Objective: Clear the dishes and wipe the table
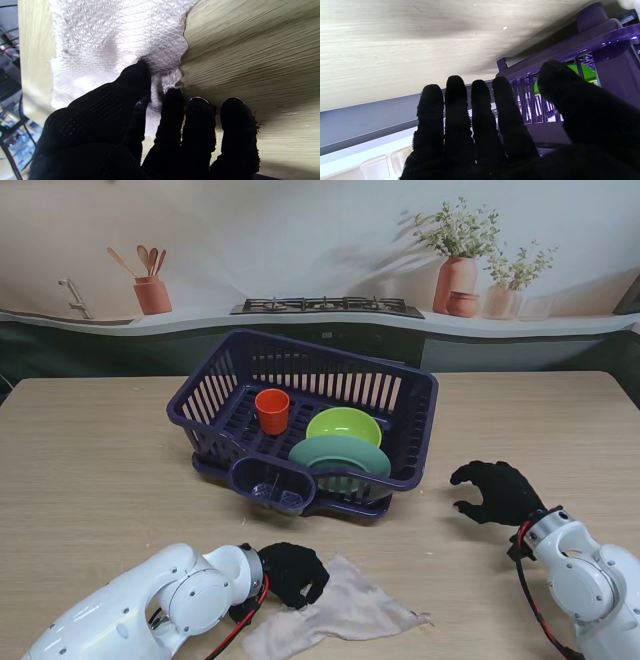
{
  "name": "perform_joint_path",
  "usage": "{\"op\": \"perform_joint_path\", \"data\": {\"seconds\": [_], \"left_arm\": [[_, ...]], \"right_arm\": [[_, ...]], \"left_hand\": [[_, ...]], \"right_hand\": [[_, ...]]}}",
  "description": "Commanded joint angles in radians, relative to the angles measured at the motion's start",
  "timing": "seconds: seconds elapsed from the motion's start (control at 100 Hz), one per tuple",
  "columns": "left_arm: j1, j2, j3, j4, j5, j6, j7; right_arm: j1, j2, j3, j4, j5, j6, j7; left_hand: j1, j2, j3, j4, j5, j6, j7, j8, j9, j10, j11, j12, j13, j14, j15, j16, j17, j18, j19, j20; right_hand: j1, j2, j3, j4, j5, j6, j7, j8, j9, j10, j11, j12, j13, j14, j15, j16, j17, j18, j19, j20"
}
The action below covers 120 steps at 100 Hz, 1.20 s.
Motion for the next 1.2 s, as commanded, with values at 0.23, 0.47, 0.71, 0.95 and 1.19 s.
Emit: {"op": "perform_joint_path", "data": {"seconds": [0.23,0.47,0.71,0.95,1.19], "left_arm": [[0.067,-0.003,-0.083,0.06,0.169,-0.057,0.051],[0.187,-0.025,-0.265,0.055,0.335,-0.096,0.203],[0.295,-0.041,-0.369,-0.014,0.331,-0.018,0.242],[0.32,-0.035,-0.371,-0.078,0.243,0.05,0.129],[0.291,-0.017,-0.319,-0.098,0.311,0.033,0.008]], "right_arm": [[0.003,-0.001,0.002,-0.004,0.002,-0.01,0.01],[0.002,0.0,-0.001,-0.007,0.002,-0.005,0.017],[0.002,0.0,-0.005,-0.01,0.003,0.004,0.023],[0.0,0.001,-0.007,-0.013,0.005,0.009,0.028],[0.001,0.0,-0.006,-0.012,0.005,0.007,0.025]], "left_hand": [[0.081,-0.035,0.04,-0.022,0.106,0.127,0.017,-0.075,0.166,0.13,-0.07,0.012,0.193,-0.034,0.058,-0.09,0.169,0.086,0.111,0.033],[0.109,0.01,0.027,-0.018,0.08,0.147,0.007,-0.043,0.14,0.132,-0.109,0.035,0.141,-0.017,-0.03,-0.139,0.113,0.111,0.006,-0.025],[0.075,0.259,-0.257,0.039,0.019,0.162,-0.156,-0.098,-0.076,0.087,-0.167,-0.076,-0.098,0.093,-0.27,-0.132,-0.111,0.098,-0.11,-0.051],[-0.324,0.279,-0.23,0.076,0.015,0.241,-0.475,-0.042,-0.257,0.102,-0.221,-0.123,-0.307,0.13,-0.36,-0.126,-0.275,0.046,-0.116,-0.06],[-0.329,0.081,-0.002,0.053,-0.139,0.235,-0.38,0.041,-0.338,0.096,-0.18,-0.103,-0.329,0.091,-0.328,-0.12,-0.247,0.025,-0.089,-0.06]], "right_hand": [[0.006,-0.012,-0.006,0.019,-0.015,0.009,0.006,0.007,-0.02,0.004,0.001,0.003,-0.023,0.008,0.006,0.0,-0.008,-0.004,-0.006,0.009],[0.007,-0.012,-0.007,0.019,-0.017,0.01,0.006,0.007,-0.021,0.003,0.001,0.003,-0.022,0.008,0.006,0.0,-0.008,-0.003,-0.007,0.01],[0.005,-0.011,-0.006,0.019,-0.015,0.009,0.006,0.007,-0.021,0.003,0.001,0.002,-0.022,0.007,0.005,0.0,-0.009,-0.005,-0.007,0.011],[0.003,-0.01,-0.005,0.019,-0.014,0.009,0.005,0.007,-0.02,0.003,0.0,0.002,-0.023,0.008,0.004,-0.001,-0.01,-0.006,-0.008,0.012],[-0.003,-0.005,-0.013,0.017,-0.015,0.007,0.003,0.006,-0.021,0.001,-0.001,0.002,-0.027,0.008,0.003,-0.001,-0.015,-0.007,-0.011,0.013]]}}
